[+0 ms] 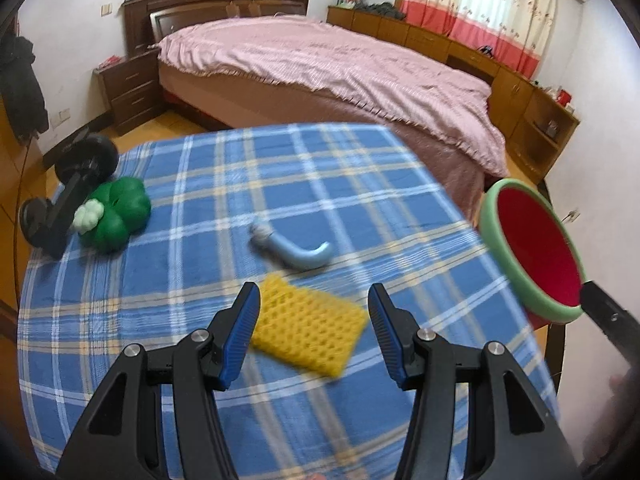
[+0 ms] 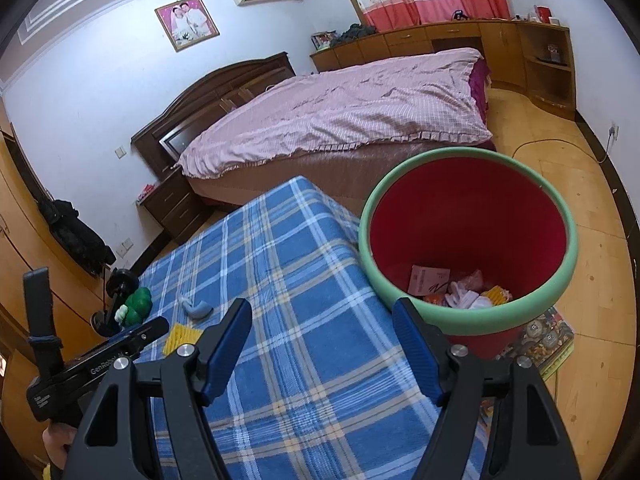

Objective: Collect trash
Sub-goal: 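Move both tools back over the table toward the yellow foam mesh, then grasp the yellow foam mesh with the left gripper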

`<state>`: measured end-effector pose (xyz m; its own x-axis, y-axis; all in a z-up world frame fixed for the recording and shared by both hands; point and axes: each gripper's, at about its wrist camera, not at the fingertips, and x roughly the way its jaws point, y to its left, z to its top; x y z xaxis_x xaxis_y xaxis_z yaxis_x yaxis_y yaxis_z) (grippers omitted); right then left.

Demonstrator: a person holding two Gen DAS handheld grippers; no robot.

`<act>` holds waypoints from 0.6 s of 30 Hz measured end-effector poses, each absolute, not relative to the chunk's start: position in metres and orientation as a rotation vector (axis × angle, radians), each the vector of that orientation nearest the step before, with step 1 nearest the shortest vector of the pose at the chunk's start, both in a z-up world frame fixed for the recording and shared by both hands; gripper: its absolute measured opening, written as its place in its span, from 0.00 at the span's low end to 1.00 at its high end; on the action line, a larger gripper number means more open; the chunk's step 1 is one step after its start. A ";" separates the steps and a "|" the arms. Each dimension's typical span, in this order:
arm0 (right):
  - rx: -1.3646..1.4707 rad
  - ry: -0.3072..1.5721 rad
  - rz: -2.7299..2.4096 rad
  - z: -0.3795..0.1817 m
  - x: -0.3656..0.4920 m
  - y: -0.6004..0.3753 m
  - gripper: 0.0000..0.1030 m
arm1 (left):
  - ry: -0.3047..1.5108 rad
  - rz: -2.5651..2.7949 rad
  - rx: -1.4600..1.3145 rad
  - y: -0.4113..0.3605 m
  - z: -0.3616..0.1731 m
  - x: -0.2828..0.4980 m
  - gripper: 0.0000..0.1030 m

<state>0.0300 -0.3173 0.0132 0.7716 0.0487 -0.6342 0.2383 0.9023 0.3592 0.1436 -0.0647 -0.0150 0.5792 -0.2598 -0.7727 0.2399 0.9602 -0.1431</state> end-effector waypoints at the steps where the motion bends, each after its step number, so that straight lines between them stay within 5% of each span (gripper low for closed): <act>1: 0.441 0.691 -0.107 0.013 0.032 -0.316 0.73 | 0.918 -0.287 -0.023 -0.062 -0.020 0.146 0.55; 18: 0.390 0.765 -0.096 -0.002 0.060 -0.293 0.73 | 1.030 -0.269 -0.056 -0.044 -0.062 0.170 0.55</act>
